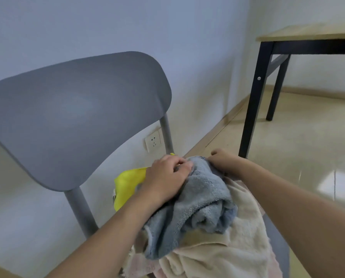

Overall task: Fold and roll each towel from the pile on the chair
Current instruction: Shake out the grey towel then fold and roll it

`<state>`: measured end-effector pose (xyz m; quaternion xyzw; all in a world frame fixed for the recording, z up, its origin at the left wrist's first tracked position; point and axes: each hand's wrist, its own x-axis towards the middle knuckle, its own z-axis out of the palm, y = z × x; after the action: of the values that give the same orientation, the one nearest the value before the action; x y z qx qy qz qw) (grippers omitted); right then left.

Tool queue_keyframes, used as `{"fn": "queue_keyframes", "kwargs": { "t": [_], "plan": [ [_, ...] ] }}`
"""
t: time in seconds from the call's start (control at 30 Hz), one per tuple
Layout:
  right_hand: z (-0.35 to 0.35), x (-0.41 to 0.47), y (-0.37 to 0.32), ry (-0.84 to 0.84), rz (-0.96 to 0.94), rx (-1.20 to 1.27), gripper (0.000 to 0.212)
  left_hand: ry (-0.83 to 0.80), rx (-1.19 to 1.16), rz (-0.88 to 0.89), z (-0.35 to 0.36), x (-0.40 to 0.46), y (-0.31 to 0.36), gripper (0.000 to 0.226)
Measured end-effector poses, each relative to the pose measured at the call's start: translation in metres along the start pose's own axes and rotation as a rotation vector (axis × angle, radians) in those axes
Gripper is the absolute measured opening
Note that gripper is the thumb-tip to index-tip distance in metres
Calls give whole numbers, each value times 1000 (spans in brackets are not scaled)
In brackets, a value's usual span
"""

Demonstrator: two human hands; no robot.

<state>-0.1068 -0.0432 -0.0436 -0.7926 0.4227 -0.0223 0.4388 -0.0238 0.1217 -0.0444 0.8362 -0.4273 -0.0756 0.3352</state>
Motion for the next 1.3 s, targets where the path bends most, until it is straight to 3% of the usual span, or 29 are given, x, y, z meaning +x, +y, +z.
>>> {"fn": "queue_keyframes", "kwargs": {
  "t": [0.13, 0.4, 0.5, 0.57, 0.7, 0.93, 1.07, 1.17, 1.3],
  "plan": [
    [-8, 8, -10, -5, 39, -121, 19, 93, 332, 188, 20, -16, 1, 60],
    [-5, 22, -1, 69, 27, -160, 24, 45, 267, 155, 32, -14, -11, 67],
    [-7, 10, -3, 154, -39, -140, 16, -24, 165, 60, 23, -13, -5, 48],
    [-12, 3, -8, 198, -62, -126, 24, -115, -1, -89, 14, 0, -2, 34],
    [-17, -13, -5, 132, 12, -281, 28, -301, -338, -342, -1, 29, 12, 17],
    [-28, -29, 13, 201, -36, -200, 38, -360, 139, -418, 20, 67, 11, 40],
    [-47, -31, 23, 228, -98, -11, 50, -181, 145, -111, 2, 48, 39, 13],
    [-60, -40, 21, 119, -139, 250, 70, -145, -105, 185, -31, 31, 67, 20],
    [-82, -72, -16, -43, -246, 329, 89, -155, -132, 437, -86, 15, 115, 25]
  ]
}}
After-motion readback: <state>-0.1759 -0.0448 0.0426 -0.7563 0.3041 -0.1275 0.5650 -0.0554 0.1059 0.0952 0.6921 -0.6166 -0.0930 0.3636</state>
